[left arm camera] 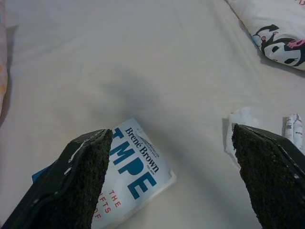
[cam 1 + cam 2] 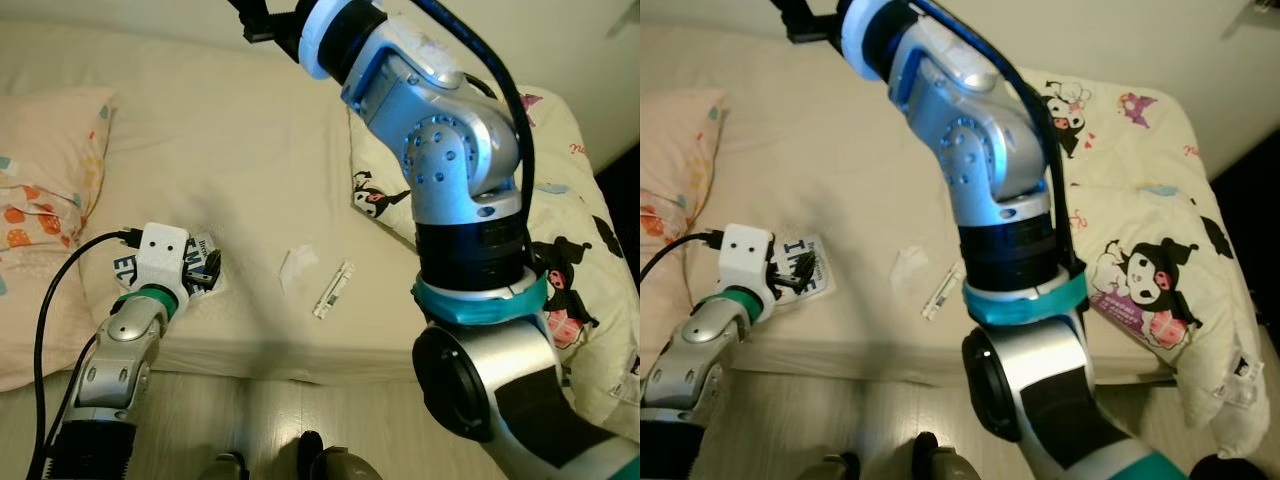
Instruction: Clean up the room
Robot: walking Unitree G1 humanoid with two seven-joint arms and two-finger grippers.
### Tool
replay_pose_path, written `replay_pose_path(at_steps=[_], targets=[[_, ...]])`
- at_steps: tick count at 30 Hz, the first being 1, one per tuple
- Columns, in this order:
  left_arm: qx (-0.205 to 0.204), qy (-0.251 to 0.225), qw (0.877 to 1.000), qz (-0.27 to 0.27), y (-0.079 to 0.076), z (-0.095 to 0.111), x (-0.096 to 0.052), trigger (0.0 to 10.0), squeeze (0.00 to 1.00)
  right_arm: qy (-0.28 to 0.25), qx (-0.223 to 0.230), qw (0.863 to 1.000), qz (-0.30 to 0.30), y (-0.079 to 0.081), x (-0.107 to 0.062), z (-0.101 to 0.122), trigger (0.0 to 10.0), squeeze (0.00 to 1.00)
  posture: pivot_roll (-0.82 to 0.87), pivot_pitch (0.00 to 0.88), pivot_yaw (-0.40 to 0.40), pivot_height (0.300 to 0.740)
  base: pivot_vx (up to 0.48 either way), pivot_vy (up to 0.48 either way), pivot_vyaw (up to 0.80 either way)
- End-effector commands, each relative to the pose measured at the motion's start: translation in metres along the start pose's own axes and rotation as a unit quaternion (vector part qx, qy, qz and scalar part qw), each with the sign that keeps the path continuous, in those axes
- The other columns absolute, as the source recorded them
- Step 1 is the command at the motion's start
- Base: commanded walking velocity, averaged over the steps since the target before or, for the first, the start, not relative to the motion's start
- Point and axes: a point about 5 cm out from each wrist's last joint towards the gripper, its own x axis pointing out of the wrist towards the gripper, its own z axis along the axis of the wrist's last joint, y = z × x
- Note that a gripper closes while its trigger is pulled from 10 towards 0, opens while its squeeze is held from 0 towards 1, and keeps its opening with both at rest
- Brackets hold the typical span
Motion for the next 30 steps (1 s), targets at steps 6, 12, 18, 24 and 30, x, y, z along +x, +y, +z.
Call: replay_pose_path(at_steps=[6, 12, 18, 24, 30], targets=[[0.002, 0.017, 1.000, -0.012, -0.0041, -0.0076, -0.0052, 10.0, 0.00, 0.008, -0.001, 1.000, 0.012, 0.0048, -0.0001, -0.0003, 10.0, 0.00, 0.13, 0.277, -0.078, 0.740, 0.000, 0.000, 0.00], [0.004, 0.021, 1.000, -0.011, -0.0034, -0.0103, -0.0079, 10.0, 0.00, 0.004, 0.034, 0.999, 0.015, 0.0084, -0.0017, -0.0021, 10.0, 0.00, 0.13, 0.273, -0.085, 0.740, 0.000, 0.000, 0.00], [0.000, 0.019, 1.000, -0.011, -0.0051, -0.0095, -0.0064, 10.0, 0.00, 0.012, 0.031, 0.999, 0.024, 0.0098, -0.0003, -0.0025, 10.0, 0.00, 0.12, 0.271, -0.085, 0.740, 0.000, 0.000, 0.00], [0.003, 0.019, 1.000, -0.015, -0.0044, -0.0091, -0.0063, 10.0, 0.00, 0.016, 0.013, 1.000, 0.024, 0.0068, -0.0009, -0.0013, 10.0, 0.00, 0.13, 0.271, -0.078, 0.740, 0.000, 0.000, 0.00], [0.005, 0.020, 1.000, -0.014, -0.0038, -0.0089, -0.0062, 10.0, 0.00, 0.006, 0.040, 0.999, 0.014, 0.0026, -0.0025, 0.0021, 10.0, 0.00, 0.13, 0.272, -0.077, 0.740, 0.000, 0.000, 0.00]])
